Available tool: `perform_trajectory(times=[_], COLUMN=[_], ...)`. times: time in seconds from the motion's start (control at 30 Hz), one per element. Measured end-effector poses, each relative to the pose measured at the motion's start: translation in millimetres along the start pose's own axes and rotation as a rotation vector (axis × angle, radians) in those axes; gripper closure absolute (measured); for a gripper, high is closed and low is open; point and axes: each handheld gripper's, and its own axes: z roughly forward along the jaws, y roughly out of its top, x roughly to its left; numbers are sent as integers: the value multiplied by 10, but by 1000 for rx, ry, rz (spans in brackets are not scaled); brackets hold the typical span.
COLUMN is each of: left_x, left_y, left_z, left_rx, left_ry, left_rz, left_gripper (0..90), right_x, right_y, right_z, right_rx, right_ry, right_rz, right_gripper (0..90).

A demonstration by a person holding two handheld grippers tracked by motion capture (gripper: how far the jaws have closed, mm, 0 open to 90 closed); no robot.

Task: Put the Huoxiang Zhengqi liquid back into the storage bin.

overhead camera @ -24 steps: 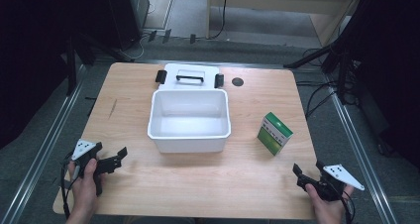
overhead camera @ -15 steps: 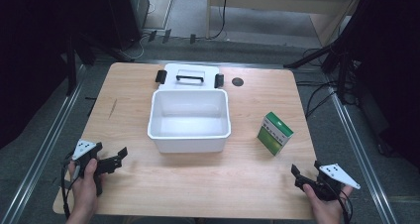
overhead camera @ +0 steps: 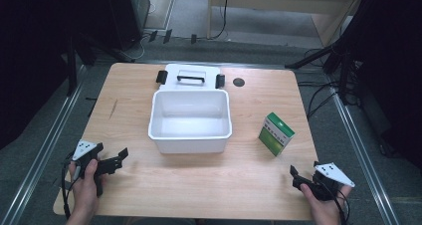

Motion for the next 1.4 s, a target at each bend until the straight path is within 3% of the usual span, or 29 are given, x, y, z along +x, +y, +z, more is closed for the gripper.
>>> perform_trajectory(times=[0.13, 0.23, 0.33, 0.43, 0.67, 0.77, 1.03, 1.2, 1.4], left_x=[-1, -9, -7, -9, -7, -6, -10, -15, -13], left_y=[-2, -2, -2, -2, -2, -1, 0, -1, -1], left_z=[-2, -1, -1, 2, 0, 1, 4, 5, 5], left_rx=[-1, 2, 3, 4, 6, 7, 11, 12, 11], left_ry=[-3, -2, -2, -5, -11, -13, -16, -15, -18], left_rz=[1, 6, 2, 7, 11, 11, 14, 16, 16], left_gripper=[3, 3, 3, 3, 3, 3, 3, 3, 3], right_x=[-15, -39, 0, 80, 270, 280, 243, 265, 295], right_y=[81, 136, 237, 347, 592, 700, 1031, 1215, 1356], right_z=[1, 13, 19, 21, 59, 86, 95, 111, 163], right_rx=[71, 137, 230, 312, 514, 611, 771, 842, 908], right_ry=[-15, 47, 64, 33, 42, 65, 71, 46, 85], right_rz=[-24, -47, -97, -169, -341, -344, -382, -425, -436], right_gripper=[144, 145, 146, 147, 147, 146, 145, 145, 139])
